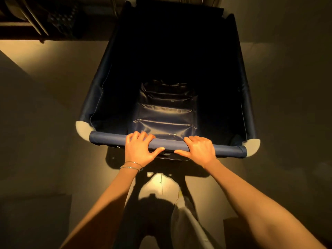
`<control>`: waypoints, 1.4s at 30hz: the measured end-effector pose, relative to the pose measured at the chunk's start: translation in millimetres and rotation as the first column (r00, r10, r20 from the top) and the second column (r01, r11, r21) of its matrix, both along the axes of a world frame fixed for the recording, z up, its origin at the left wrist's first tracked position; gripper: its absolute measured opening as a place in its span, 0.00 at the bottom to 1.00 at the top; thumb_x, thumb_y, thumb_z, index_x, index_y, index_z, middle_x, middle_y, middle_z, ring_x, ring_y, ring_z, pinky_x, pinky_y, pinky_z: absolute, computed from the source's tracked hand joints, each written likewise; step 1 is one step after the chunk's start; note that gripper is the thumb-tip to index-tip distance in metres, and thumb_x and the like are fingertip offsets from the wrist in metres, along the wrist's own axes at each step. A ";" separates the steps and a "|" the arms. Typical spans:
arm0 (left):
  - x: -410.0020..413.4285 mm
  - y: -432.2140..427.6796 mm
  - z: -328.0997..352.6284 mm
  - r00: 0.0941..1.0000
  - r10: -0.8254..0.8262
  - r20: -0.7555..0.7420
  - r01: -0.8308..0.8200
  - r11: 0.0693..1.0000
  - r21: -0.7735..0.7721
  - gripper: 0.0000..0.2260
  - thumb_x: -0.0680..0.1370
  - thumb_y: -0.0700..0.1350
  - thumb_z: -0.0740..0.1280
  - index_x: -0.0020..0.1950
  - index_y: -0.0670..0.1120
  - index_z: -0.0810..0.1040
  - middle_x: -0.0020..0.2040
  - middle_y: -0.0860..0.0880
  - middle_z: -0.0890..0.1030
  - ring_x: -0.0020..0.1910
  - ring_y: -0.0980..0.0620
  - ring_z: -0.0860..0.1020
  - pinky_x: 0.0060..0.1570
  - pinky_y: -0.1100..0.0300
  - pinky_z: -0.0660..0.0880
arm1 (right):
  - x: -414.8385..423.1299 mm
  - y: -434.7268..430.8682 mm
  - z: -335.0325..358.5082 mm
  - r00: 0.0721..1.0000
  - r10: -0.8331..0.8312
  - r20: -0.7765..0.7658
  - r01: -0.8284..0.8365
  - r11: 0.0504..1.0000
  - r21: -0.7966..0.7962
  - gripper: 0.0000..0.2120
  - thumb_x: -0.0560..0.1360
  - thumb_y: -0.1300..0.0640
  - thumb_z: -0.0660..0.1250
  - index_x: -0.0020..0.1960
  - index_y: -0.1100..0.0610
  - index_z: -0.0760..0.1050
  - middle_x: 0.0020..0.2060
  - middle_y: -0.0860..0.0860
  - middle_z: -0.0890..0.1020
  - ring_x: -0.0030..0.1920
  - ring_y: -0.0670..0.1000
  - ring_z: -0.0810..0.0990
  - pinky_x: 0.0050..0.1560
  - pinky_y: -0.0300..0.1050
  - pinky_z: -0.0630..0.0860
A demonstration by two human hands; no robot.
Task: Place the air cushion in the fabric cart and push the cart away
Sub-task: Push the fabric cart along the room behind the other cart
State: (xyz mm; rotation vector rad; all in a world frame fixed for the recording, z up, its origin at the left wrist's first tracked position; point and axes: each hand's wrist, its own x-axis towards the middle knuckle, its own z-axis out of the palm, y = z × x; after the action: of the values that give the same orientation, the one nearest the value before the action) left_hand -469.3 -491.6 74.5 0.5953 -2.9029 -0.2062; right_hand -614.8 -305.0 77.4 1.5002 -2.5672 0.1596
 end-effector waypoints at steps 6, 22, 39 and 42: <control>-73.5 -32.4 -10.0 0.999 0.041 -0.016 -0.041 0.999 0.003 0.25 0.71 0.69 0.54 0.50 0.51 0.77 0.43 0.49 0.78 0.44 0.47 0.74 0.51 0.50 0.66 | -81.1 -38.3 -11.1 0.999 0.050 0.021 -0.051 0.998 0.047 0.30 0.71 0.30 0.53 0.44 0.56 0.76 0.30 0.53 0.80 0.28 0.52 0.77 0.25 0.42 0.70; -243.3 -109.0 -12.7 0.982 0.188 -0.022 -0.187 0.982 0.033 0.27 0.70 0.70 0.51 0.46 0.50 0.76 0.40 0.48 0.77 0.42 0.47 0.72 0.47 0.51 0.64 | -276.4 -146.0 -5.4 0.983 0.171 0.064 -0.181 0.954 0.237 0.25 0.72 0.31 0.57 0.48 0.54 0.72 0.42 0.52 0.82 0.40 0.54 0.79 0.35 0.47 0.71; -379.1 -192.5 -10.4 0.948 0.315 -0.047 -0.310 0.947 0.084 0.25 0.71 0.65 0.56 0.51 0.48 0.79 0.46 0.46 0.81 0.47 0.43 0.76 0.52 0.48 0.68 | -443.1 -256.3 -16.5 0.922 0.383 -0.060 -0.385 0.923 -0.018 0.31 0.69 0.32 0.55 0.47 0.58 0.79 0.34 0.54 0.82 0.31 0.56 0.80 0.26 0.42 0.73; -400.6 -201.9 -12.9 0.934 0.357 -0.033 -0.355 0.933 0.053 0.24 0.71 0.64 0.57 0.50 0.48 0.79 0.45 0.46 0.81 0.44 0.43 0.76 0.49 0.50 0.66 | -468.7 -275.2 -15.3 0.905 0.423 -0.051 -0.424 0.905 -0.020 0.30 0.69 0.31 0.55 0.47 0.57 0.78 0.33 0.53 0.82 0.31 0.55 0.80 0.26 0.42 0.72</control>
State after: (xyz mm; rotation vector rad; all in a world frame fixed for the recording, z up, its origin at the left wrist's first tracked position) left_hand -869.9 -693.5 61.7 1.0951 -2.6933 -0.2322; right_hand -1083.5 -580.3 62.1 2.0048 -2.1541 0.2126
